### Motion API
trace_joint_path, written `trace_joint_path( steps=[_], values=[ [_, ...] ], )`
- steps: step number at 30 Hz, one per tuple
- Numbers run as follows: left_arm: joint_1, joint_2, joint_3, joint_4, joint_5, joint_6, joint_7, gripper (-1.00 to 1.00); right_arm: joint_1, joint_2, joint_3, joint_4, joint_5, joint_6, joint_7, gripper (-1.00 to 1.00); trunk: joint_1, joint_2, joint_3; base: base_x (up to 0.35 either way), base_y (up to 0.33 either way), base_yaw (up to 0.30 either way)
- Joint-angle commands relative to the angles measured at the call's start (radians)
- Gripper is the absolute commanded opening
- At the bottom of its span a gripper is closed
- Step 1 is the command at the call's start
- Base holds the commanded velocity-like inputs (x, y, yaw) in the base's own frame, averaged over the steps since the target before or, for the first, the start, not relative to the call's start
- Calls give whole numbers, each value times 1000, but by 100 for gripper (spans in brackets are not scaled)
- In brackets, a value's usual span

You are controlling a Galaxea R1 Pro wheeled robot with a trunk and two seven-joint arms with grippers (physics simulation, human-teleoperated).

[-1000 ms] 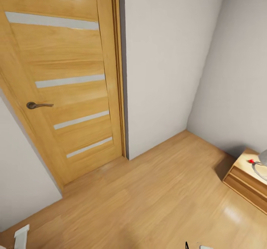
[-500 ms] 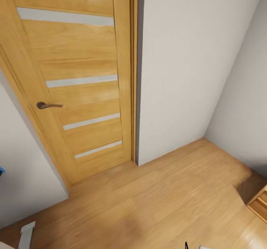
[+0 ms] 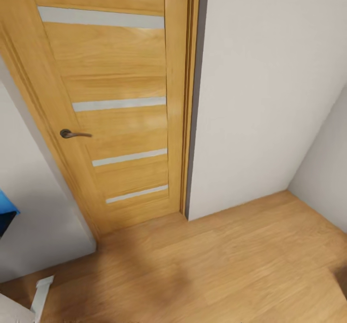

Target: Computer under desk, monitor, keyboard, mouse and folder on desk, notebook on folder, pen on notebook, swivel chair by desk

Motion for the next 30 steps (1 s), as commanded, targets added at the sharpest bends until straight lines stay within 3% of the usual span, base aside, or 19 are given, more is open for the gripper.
trace_joint_path(
  steps=[1, 3, 5, 8, 11, 12, 18, 25, 30],
  values=[
    [-1, 0, -6, 31, 7, -5, 0, 100, -1, 0, -3, 13, 13, -7, -1, 100, 0, -1, -2, 29, -109, 265],
    [-2, 2, -6, 55, 7, -9, 0, 100, -1, -1, -2, 46, 43, -38, -1, 100, 0, -1, -3, 19, -72, 265],
    [6, 15, -6, 71, 7, -20, 0, 100, 0, 0, 0, 93, 94, -140, -2, 100, 0, -1, -5, 6, -23, 265],
    [35, 29, -6, 76, 7, -44, -1, 100, 1, 1, 0, 115, 120, -207, -4, 100, 0, -1, -7, 3, -11, 265],
    [62, 34, -6, 77, 7, -96, -1, 100, 2, 1, 0, 122, 129, -235, -5, 100, 0, -1, -9, 1, -5, 265],
    [82, 35, -6, 78, 7, -148, -1, 100, 2, -1, 0, 124, 132, -246, -5, 100, 0, -1, -9, 1, -2, 265],
    [147, 38, -6, 79, 7, -317, -3, 100, 3, -3, 1, 125, 141, -288, -5, 100, 0, -1, -14, 0, -1, 265],
    [170, 41, -4, 79, 10, -369, -5, 100, 4, -9, 0, 125, 148, -370, -4, 100, 0, -1, -20, 0, 0, 225],
    [172, 34, -3, 79, 11, -376, -2, 100, 4, -21, 0, 124, 148, -380, -5, 100, 0, -1, -25, 0, 0, 226]
  ],
)
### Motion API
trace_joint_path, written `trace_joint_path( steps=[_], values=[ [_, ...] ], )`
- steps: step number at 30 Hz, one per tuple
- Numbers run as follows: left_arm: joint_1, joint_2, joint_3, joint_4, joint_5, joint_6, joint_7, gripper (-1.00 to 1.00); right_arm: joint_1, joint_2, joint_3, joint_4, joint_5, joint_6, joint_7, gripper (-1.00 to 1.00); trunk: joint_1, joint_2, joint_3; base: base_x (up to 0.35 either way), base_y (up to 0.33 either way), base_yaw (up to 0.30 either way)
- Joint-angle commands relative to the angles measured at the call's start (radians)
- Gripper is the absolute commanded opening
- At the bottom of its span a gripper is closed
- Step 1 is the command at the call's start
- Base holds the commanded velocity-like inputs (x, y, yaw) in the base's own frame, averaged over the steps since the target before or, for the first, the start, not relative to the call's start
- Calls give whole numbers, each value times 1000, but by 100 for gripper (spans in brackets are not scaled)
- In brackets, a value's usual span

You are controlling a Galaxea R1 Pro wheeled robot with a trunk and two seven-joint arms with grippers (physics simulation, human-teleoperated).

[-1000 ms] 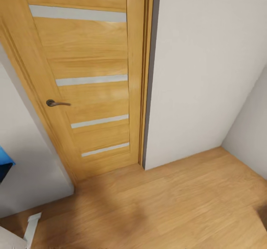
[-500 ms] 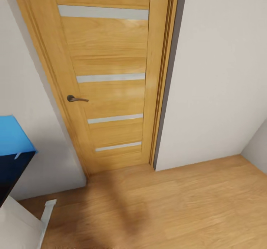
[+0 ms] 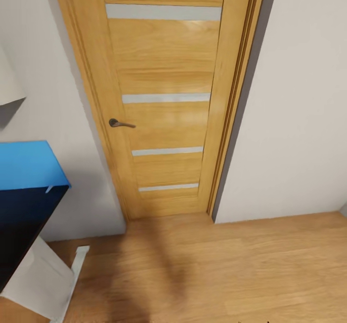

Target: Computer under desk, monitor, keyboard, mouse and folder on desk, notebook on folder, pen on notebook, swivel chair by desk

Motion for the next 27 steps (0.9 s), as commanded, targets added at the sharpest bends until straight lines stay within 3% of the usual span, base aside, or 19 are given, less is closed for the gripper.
trace_joint_path(
  steps=[1, 10, 12, 13, 19, 27],
  values=[
    [-1, 0, -6, 1, 6, -3, 2, 100, -1, -1, -4, 2, 10, -3, -7, 100, 0, -1, -2, 0, 0, 233],
    [-1, 0, -5, 1, 7, -1, 8, 100, -1, 3, -5, 3, 10, 13, -9, 100, 0, -1, -6, 0, 0, 255],
    [-1, 0, -5, 1, 8, -1, 9, 100, -1, 5, -5, 1, 8, 50, -10, 100, 0, -1, -6, 0, 0, 271],
    [0, 0, -4, 1, 8, -1, 10, 100, -1, 4, -8, -6, 5, 126, -10, 100, 0, -1, -6, 0, 0, 277],
    [0, 0, -2, 1, 8, 0, 10, 100, -1, 7, -12, -40, 0, 196, -10, 100, 0, -1, -7, 0, 0, 279],
    [0, -5, 0, -4, 12, 1, 9, 100, -1, 40, -14, -58, 1, 211, -37, 100, 0, -1, -10, 0, 0, 281]
  ],
)
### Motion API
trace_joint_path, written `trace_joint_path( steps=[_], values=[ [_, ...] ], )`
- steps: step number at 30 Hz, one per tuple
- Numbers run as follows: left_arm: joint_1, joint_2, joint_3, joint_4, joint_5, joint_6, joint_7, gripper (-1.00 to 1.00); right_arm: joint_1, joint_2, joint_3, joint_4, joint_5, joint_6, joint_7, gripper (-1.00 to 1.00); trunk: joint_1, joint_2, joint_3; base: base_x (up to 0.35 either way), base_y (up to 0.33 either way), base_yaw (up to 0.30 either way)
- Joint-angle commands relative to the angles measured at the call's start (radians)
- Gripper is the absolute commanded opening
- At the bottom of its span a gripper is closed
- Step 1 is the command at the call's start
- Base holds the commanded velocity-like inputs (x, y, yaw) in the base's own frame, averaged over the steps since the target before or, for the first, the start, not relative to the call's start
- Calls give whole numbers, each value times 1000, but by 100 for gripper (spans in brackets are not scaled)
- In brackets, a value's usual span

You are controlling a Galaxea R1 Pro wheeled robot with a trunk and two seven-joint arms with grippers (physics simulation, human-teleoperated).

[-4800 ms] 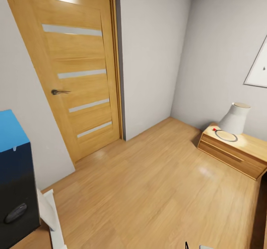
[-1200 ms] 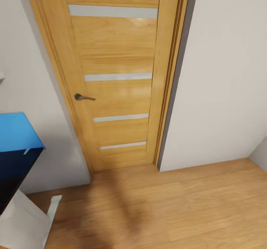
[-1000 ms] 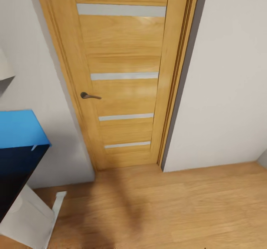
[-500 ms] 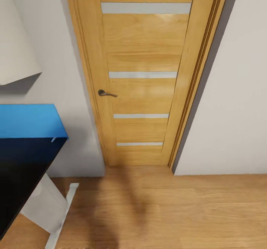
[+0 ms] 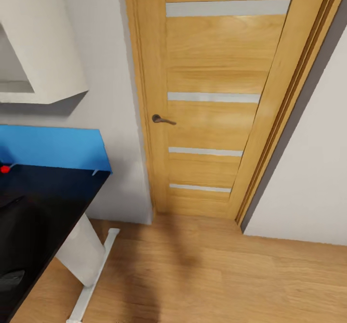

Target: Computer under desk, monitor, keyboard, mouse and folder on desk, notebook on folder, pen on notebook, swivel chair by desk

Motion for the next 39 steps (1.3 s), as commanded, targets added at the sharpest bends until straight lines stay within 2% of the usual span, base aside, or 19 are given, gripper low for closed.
trace_joint_path(
  steps=[1, 3, 4, 5, 6, 8, 9, 12, 17, 21, 23, 28, 39],
  values=[
    [-1, -2, -5, -2, 5, -2, 1, 100, -1, 1, -5, -1, 10, -1, -10, 100, 0, -1, -1, 0, 0, 281],
    [-1, -10, -7, -23, 6, 18, 3, 100, -1, 4, -5, -9, 10, 4, -19, 100, 0, -1, -2, 0, 0, 281],
    [1, -18, -8, -111, 4, 184, 36, 100, -3, 8, -6, -50, 10, 35, -24, 100, 0, -1, -2, 0, 0, 281],
    [1, -19, -8, -137, 4, 238, 45, 100, -3, 8, -6, -61, 10, 46, -25, 100, 0, -1, -3, 0, 0, 281],
    [1, -19, -8, -192, 4, 348, 61, 100, -3, 9, -6, -80, 10, 68, -26, 100, 0, -1, -3, 0, 0, 281],
    [2, -18, -8, -241, 4, 448, 70, 100, -3, 10, -7, -94, 10, 84, -26, 100, 0, -1, -4, 0, 0, 281],
    [2, -18, -7, -279, 4, 522, 76, 100, -3, 10, -7, -102, 9, 94, -27, 100, 0, -1, -4, 0, 0, 281],
    [2, -19, -8, -310, 1, 614, 84, 100, -3, 8, -7, -108, 11, 108, -26, 100, 0, -1, -6, 0, 0, 279],
    [2, -20, -13, -246, -3, 572, 84, 100, -3, 5, -7, -103, 12, 108, -26, 100, 0, -1, -9, 0, 0, 268],
    [2, -21, -20, -200, -6, 461, 83, 100, -3, 4, -7, -99, 12, 108, -26, 100, 0, -1, -12, 0, 0, 263],
    [2, -22, -25, -191, -9, 430, 83, 100, -3, 4, -7, -98, 12, 107, -26, 100, 0, -1, -14, 0, 0, 261],
    [2, -26, -30, -184, -14, 401, 84, 100, -3, 3, -7, -97, 13, 107, -26, 100, 0, -1, -18, 0, 0, 261],
    [2, -26, -30, -180, -16, 390, 85, 100, -3, 5, -2, -95, 17, 107, -26, 100, 0, -1, -26, 0, 0, 260]
  ],
)
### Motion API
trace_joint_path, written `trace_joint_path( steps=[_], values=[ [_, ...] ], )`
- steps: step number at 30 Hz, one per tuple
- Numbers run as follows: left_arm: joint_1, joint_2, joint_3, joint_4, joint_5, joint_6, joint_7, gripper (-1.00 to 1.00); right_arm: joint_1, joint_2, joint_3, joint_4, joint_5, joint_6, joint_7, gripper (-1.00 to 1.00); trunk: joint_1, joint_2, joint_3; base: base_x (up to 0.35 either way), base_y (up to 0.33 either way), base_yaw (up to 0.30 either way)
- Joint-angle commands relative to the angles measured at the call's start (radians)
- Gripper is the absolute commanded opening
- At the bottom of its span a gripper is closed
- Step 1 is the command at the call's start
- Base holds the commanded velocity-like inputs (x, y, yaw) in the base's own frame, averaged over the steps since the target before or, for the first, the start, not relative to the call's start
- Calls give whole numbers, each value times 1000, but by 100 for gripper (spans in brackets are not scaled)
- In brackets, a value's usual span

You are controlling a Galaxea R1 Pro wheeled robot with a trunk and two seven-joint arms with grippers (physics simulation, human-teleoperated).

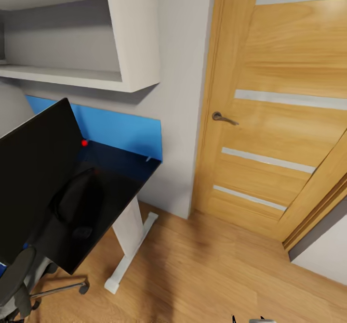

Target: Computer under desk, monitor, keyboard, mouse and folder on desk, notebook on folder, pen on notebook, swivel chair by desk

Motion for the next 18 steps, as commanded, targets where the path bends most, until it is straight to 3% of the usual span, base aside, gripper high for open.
trace_joint_path(
  steps=[1, 12, 18],
  values=[
    [-1, 1, -8, 0, 5, -3, 5, 100, 0, 0, -4, 1, 11, -2, -6, 100, 0, -1, -2, 0, 0, 260],
    [-1, 1, -8, 1, 4, -5, 5, 100, 0, 1, -4, 0, 12, -3, -7, 100, 0, -1, -11, -3, 0, 260],
    [-1, 0, -8, 1, 4, -5, 5, 100, 0, 1, -4, 0, 12, -3, -7, 100, 0, -1, -15, -222, 0, 258]
  ],
)
